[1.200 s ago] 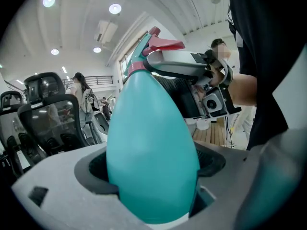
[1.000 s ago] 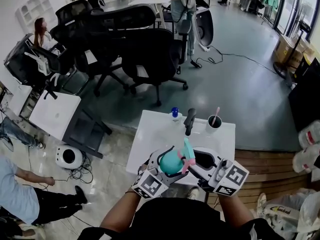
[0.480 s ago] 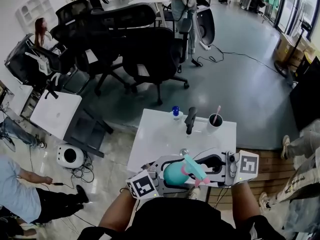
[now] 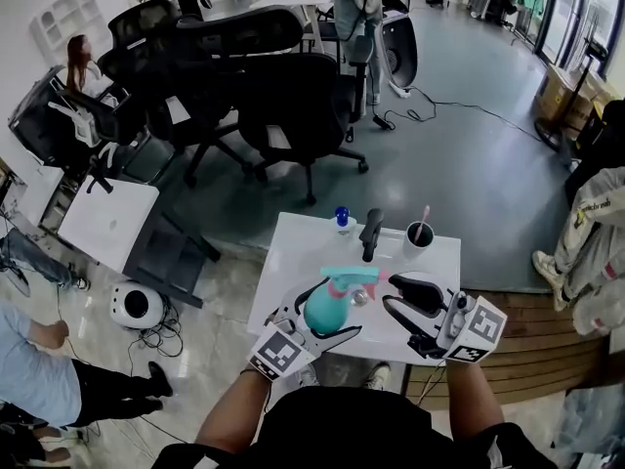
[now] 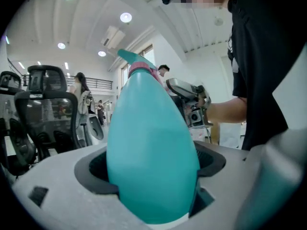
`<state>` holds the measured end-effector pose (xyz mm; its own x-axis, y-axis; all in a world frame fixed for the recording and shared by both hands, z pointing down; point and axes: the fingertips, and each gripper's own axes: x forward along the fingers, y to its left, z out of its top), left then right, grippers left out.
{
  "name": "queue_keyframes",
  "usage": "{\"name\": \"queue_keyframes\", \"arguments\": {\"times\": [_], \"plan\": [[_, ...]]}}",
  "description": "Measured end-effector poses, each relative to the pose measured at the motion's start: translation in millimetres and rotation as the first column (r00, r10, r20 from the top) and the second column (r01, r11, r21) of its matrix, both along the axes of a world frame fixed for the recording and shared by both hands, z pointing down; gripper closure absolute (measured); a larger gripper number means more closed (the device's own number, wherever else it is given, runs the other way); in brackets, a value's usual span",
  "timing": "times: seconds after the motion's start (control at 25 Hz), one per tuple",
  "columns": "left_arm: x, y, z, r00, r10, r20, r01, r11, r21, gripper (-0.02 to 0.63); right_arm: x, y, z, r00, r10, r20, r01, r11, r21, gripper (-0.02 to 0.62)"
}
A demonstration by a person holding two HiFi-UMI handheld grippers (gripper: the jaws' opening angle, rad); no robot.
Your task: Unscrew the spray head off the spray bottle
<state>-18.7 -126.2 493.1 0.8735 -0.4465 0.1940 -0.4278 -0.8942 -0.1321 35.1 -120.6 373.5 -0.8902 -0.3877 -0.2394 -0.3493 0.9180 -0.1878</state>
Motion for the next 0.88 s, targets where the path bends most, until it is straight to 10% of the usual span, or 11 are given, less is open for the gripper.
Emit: {"name": "queue_keyframes", "arguments": {"times": [0.36, 0.88], "plan": [[-4, -10, 1, 0.998, -0.069, -0.012, 0.069, 0.997, 0.033, 0.133, -25, 4, 6, 0.996, 0.073, -0.052, -0.076, 0.996, -0.055, 0.459], [7, 0, 8, 0.998, -0.041, 0.052, 0.036, 0.996, 0.087, 0.133, -51, -12, 8, 0.990, 0.082, 0.110, -0.041, 0.941, -0.335, 0.400]]}}
